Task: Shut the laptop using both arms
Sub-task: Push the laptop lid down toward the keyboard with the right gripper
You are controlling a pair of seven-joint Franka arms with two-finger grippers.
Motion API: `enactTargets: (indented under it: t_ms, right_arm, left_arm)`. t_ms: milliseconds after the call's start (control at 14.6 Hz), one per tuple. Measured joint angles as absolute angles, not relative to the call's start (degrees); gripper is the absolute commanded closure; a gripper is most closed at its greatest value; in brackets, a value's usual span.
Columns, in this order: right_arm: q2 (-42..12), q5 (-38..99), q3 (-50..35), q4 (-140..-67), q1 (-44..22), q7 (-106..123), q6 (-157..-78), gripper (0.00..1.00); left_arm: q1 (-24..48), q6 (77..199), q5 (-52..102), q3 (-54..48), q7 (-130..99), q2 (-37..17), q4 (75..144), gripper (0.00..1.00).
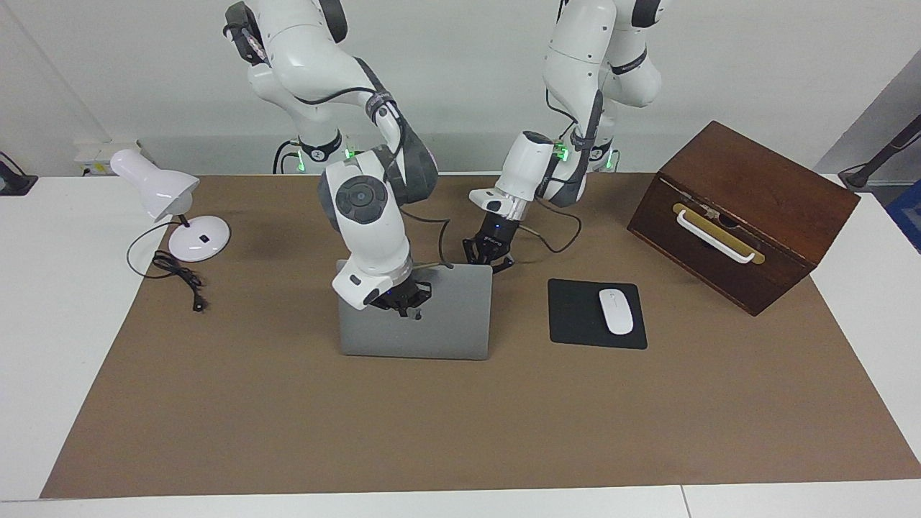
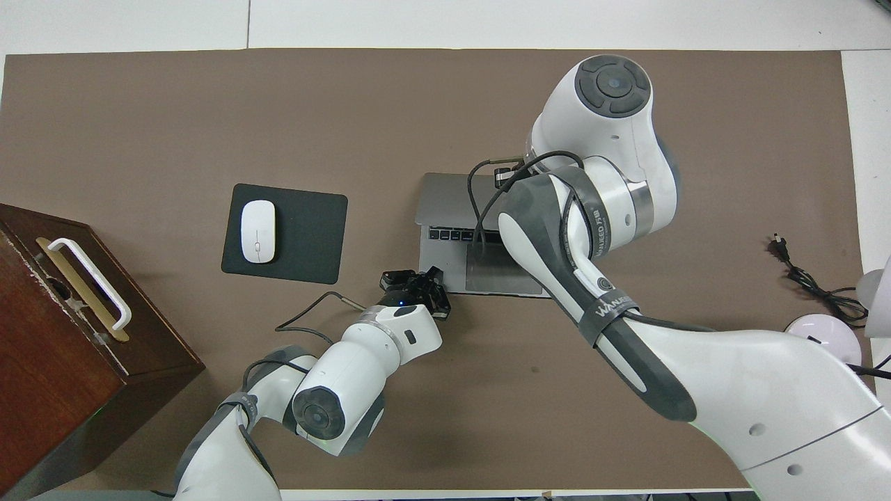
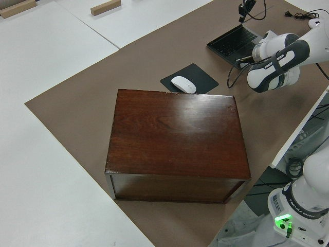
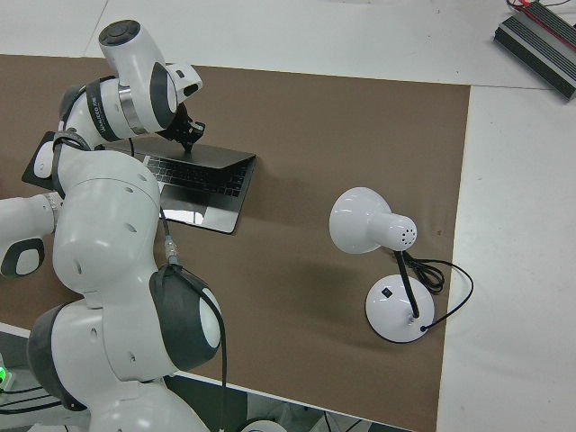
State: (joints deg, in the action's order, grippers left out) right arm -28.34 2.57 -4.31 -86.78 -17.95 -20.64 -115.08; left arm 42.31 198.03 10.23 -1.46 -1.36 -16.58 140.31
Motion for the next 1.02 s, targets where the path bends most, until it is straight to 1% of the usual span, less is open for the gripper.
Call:
enactTargets:
  t_ms: [341,1024]
  right_arm:
    - [-28.29,2.57,-4.44,-91.13,-17.96,-20.6,-120.35,1.0]
    - [-28.27,2.57,-4.5,-95.0,-18.07,-20.08,-125.04,1.0]
  left_arm:
    - [42.31,198.22,10.23,-1.47,-1.17,-16.63,140.35,1.0]
    - [42.31,198.35,10.23,-1.48,-1.15,-16.66,140.38,1.0]
